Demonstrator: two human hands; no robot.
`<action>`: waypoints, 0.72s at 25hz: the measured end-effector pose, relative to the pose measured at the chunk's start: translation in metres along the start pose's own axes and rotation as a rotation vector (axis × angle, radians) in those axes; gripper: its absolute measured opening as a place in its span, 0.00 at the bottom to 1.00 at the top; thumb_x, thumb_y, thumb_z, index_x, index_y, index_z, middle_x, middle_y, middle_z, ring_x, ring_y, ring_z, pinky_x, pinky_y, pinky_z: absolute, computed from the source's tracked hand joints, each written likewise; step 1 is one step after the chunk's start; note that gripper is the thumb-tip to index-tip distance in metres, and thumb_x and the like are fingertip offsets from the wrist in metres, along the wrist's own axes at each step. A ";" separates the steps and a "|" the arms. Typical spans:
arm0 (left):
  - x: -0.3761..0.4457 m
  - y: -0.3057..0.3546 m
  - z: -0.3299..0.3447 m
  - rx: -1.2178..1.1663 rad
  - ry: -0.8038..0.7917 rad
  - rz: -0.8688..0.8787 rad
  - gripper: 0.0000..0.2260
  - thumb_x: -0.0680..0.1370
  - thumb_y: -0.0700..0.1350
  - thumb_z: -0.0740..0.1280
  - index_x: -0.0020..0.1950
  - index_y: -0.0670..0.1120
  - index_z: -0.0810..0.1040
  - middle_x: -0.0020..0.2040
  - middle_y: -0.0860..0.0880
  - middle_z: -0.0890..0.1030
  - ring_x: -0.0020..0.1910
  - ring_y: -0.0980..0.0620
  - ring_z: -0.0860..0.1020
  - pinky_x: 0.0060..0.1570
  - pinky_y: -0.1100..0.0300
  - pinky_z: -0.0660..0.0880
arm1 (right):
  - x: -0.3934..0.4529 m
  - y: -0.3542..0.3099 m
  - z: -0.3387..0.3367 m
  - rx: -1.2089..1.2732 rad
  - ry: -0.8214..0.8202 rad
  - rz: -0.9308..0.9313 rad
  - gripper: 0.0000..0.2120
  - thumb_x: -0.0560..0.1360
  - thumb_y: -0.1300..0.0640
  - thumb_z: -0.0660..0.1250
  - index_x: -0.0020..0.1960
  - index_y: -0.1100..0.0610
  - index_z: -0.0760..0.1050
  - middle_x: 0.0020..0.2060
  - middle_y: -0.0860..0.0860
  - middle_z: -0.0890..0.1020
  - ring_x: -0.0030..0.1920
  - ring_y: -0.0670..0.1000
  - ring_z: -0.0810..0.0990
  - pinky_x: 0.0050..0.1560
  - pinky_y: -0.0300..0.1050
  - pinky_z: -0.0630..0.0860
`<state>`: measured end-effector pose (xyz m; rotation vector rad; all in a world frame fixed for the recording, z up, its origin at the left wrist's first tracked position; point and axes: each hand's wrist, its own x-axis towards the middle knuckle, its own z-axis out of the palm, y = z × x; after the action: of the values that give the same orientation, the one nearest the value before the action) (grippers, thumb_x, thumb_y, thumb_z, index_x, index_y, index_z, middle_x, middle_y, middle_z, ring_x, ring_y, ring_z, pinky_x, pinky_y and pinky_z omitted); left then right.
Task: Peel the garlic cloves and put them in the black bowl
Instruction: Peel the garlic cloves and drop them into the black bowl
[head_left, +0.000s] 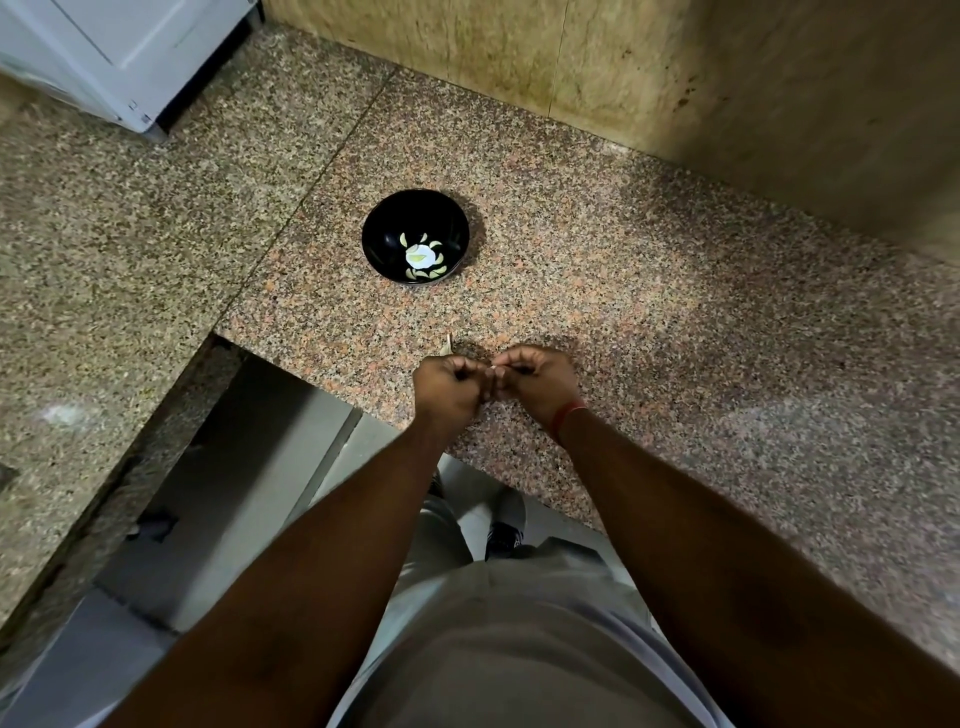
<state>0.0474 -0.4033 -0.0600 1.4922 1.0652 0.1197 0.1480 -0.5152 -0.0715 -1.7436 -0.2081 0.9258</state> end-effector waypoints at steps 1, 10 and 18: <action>0.000 0.000 0.001 -0.020 0.004 0.001 0.05 0.77 0.38 0.74 0.41 0.40 0.85 0.34 0.40 0.84 0.29 0.43 0.80 0.29 0.52 0.79 | 0.001 -0.001 0.000 0.008 0.018 0.000 0.05 0.76 0.69 0.70 0.50 0.63 0.82 0.46 0.59 0.86 0.45 0.56 0.86 0.48 0.51 0.85; -0.009 -0.023 -0.012 0.429 0.138 0.240 0.11 0.75 0.35 0.68 0.42 0.51 0.83 0.47 0.57 0.83 0.43 0.60 0.81 0.45 0.77 0.74 | 0.023 0.002 -0.009 0.052 0.371 0.113 0.10 0.74 0.68 0.73 0.46 0.53 0.84 0.45 0.51 0.87 0.45 0.52 0.87 0.48 0.53 0.86; -0.018 -0.039 0.008 0.835 0.030 0.372 0.19 0.77 0.55 0.70 0.67 0.52 0.78 0.64 0.47 0.74 0.57 0.48 0.75 0.50 0.56 0.78 | -0.001 0.005 -0.001 -0.526 0.203 -0.292 0.14 0.78 0.68 0.65 0.56 0.54 0.84 0.54 0.52 0.86 0.51 0.47 0.84 0.57 0.46 0.82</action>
<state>0.0214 -0.4277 -0.0857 2.4429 0.8828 -0.0558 0.1466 -0.5185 -0.0758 -2.1988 -0.5971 0.4986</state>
